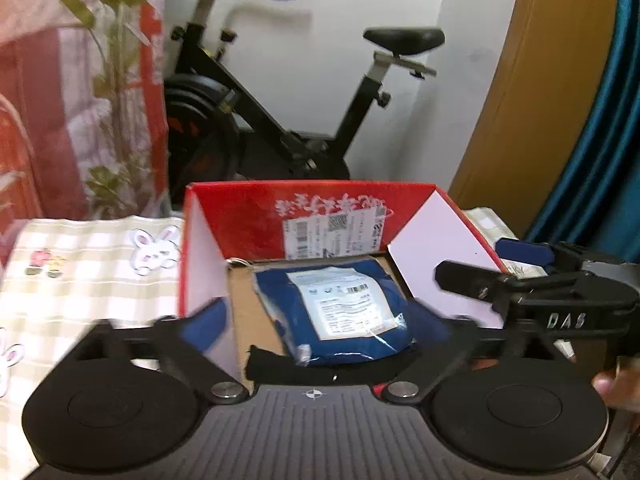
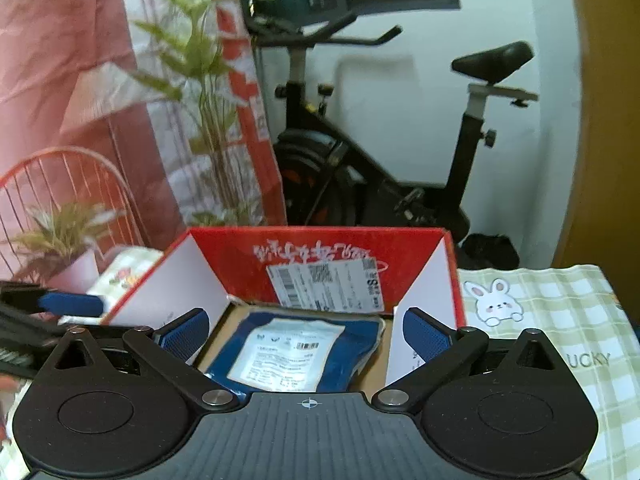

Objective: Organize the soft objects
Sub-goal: 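Move both tools back to the orange floral cloth on the pile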

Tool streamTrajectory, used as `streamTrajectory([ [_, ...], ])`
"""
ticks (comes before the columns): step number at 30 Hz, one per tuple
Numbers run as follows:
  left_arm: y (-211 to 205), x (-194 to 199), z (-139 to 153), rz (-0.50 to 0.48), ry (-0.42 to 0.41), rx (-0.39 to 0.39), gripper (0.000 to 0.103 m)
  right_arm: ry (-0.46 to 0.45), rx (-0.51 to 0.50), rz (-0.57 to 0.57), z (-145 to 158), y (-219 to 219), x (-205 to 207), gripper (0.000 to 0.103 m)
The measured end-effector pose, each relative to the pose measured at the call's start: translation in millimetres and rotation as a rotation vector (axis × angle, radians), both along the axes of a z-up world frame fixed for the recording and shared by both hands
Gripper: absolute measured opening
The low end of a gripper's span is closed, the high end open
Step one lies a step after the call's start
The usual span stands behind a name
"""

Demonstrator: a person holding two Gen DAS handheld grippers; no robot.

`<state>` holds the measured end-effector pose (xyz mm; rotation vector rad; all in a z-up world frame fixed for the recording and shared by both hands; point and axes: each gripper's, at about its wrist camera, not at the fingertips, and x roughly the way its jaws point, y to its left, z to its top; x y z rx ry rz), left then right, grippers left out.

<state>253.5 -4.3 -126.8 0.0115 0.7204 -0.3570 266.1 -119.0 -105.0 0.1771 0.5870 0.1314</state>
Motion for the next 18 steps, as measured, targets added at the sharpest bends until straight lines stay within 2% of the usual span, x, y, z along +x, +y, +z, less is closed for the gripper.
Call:
streamTrajectory([
  [4,8.9,-23.7,7.1,0.013,-0.016,-0.01,0.103,-0.06,0.025,0.007,10.0,1.9,-24.9,0.103],
  [9,20.3,-52.4,4.1,0.034,-0.007,-0.047,0.103,-0.08,0.056,-0.032,15.1,5.3,-52.2,0.103],
  [12,26.1,-67.9,-2.2,0.043,0.001,-0.054,0.103,-0.075,0.083,-0.044,11.6,8.3,-69.5,0.103],
  [18,39.7,-96.4,-22.5,0.09,0.029,-0.098,0.103,-0.067,0.055,-0.063,-9.2,23.8,-111.3,0.103],
])
